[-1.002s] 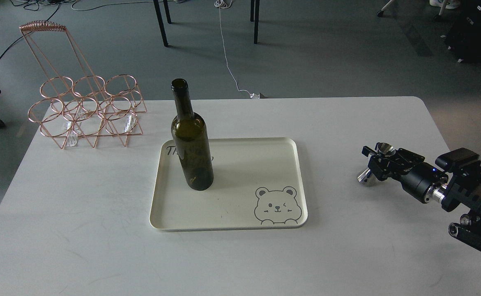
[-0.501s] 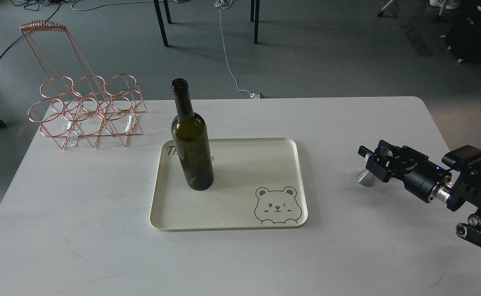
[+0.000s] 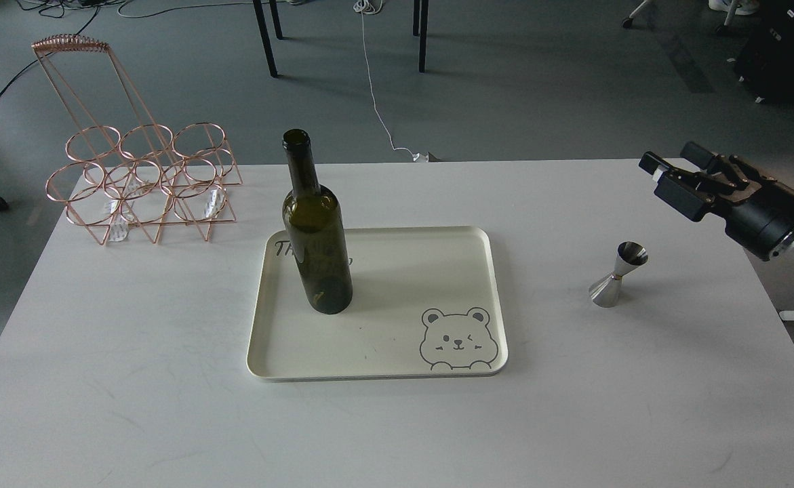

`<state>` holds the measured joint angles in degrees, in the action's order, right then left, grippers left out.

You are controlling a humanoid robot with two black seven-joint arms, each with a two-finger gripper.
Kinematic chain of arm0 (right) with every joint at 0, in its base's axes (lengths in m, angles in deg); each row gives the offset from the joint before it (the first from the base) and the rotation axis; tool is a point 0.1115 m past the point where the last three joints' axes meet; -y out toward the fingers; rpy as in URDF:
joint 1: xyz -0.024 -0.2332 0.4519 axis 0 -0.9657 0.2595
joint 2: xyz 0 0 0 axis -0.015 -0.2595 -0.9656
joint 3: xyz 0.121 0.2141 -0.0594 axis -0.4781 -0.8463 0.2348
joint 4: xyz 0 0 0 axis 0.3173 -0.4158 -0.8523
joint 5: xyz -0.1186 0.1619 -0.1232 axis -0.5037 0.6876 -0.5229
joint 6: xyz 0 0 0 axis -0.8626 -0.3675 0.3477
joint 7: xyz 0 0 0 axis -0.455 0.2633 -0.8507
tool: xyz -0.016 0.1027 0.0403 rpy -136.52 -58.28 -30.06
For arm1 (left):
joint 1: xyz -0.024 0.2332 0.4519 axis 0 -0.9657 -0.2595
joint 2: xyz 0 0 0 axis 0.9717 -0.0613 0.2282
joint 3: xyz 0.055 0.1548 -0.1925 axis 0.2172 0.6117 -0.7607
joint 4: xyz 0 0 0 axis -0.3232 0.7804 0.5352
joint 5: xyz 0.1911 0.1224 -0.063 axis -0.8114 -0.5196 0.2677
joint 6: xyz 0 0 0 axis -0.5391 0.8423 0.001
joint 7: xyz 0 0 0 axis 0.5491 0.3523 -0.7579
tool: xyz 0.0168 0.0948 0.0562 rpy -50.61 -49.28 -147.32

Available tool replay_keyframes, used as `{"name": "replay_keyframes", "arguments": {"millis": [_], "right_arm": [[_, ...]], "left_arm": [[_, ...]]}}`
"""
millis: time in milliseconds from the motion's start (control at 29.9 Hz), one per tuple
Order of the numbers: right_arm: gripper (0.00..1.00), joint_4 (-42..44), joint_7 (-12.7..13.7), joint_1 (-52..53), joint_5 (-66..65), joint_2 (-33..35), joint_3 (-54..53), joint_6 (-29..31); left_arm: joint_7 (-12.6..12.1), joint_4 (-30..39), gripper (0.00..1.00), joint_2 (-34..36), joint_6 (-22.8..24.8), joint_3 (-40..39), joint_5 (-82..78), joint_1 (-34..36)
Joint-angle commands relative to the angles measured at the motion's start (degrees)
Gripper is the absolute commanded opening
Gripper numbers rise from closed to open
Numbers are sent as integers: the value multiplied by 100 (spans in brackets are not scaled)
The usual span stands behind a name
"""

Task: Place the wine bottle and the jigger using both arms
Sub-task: 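Open the right gripper and withdraw it from the jigger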

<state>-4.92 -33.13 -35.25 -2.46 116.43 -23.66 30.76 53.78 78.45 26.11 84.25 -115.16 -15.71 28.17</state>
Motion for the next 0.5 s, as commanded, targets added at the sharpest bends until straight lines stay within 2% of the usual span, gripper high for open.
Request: {"name": "replay_keyframes", "arguments": {"millis": [0,67,134,301,468], "right_arm": [[88,293,1,472,1073,-50,-7,1],[94,487,1,604,1609,-129,-60,1],[95,750,1,657,2198,-401,-261,1],[97,1717,1,657,3648,-823,-885,1120],[97,3077,1,657,4809,-1385,-1684,2543]], "left_arm": [[29,929,99,722,0,-7,-328,26],[38,1203,99,943,0,-25,-732,201],[38,1379,98,1101,0,1,-1224,552],[38,2072,98,1629,0,-8,-2305,930],[82,3231,98,1989,0,-51,-3727,1010]]}}
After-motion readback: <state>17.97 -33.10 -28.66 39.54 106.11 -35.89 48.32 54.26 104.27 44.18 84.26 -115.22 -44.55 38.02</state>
